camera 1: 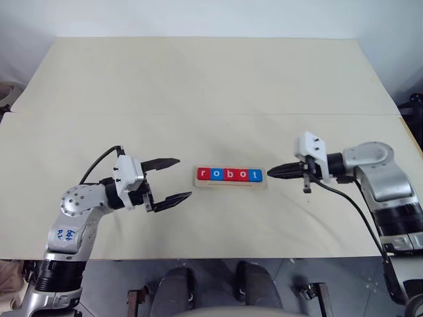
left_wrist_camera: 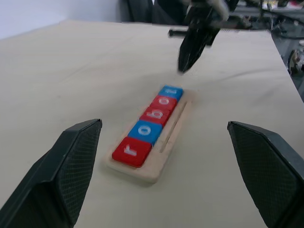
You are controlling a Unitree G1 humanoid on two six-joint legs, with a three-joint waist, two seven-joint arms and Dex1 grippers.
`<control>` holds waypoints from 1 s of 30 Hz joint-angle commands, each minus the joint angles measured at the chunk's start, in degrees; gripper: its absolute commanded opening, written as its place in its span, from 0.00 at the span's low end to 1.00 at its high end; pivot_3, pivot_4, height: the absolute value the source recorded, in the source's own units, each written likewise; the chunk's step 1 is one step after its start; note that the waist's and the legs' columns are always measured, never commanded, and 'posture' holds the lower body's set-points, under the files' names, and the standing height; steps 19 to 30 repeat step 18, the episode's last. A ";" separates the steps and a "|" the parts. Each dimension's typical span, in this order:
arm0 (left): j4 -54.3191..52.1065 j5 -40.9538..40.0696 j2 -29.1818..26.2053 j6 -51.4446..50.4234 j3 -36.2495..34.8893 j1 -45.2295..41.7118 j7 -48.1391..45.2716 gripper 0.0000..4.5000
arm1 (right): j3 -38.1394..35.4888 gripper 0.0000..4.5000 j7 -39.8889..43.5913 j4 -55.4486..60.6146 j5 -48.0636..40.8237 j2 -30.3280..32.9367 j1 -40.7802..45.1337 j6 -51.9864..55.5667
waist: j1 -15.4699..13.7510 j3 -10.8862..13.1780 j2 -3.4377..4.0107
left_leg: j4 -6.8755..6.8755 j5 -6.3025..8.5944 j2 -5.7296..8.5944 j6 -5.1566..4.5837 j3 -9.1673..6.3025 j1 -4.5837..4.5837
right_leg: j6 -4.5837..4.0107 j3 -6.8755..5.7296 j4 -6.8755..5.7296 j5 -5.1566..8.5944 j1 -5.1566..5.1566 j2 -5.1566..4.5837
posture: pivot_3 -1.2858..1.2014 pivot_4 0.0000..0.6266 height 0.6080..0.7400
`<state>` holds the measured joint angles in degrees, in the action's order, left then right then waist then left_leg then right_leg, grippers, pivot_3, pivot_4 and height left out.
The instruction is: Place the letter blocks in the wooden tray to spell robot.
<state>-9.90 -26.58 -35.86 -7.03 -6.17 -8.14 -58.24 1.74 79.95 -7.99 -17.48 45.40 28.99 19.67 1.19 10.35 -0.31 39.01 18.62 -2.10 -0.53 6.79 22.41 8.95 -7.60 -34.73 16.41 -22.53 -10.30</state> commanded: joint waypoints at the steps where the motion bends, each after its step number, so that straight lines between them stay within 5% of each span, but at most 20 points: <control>1: 2.19 0.08 -2.13 3.24 -3.05 1.22 -2.42 1.00 | -7.56 0.13 -0.57 5.25 -4.65 1.84 -4.61 -3.04 | -0.01 0.00 0.00 | -0.01 0.00 0.00 0.00 0.00 0.00 | 0.00 0.00 0.02 0.00 -0.01 0.00 | 0.52 0.24 1.00; 13: 11.95 1.81 -3.67 7.11 -3.37 -4.72 -5.12 1.00 | -15.29 1.00 -1.05 11.63 -11.20 -2.10 -18.16 -16.07 | -0.84 0.00 0.00 | 0.01 0.00 0.00 0.00 0.05 -0.08 | 0.00 0.06 -0.06 0.00 0.02 0.00 | 0.52 0.24 1.00; 30: 12.77 2.08 -3.40 7.55 -3.60 -5.76 -4.75 1.00 | -14.69 1.00 -3.94 9.96 -9.95 -2.02 -17.21 -17.13 | -1.00 0.00 0.00 | 0.03 0.00 0.01 -0.01 0.04 -0.07 | 0.00 0.05 -0.06 0.00 0.03 0.00 | 0.52 0.24 1.00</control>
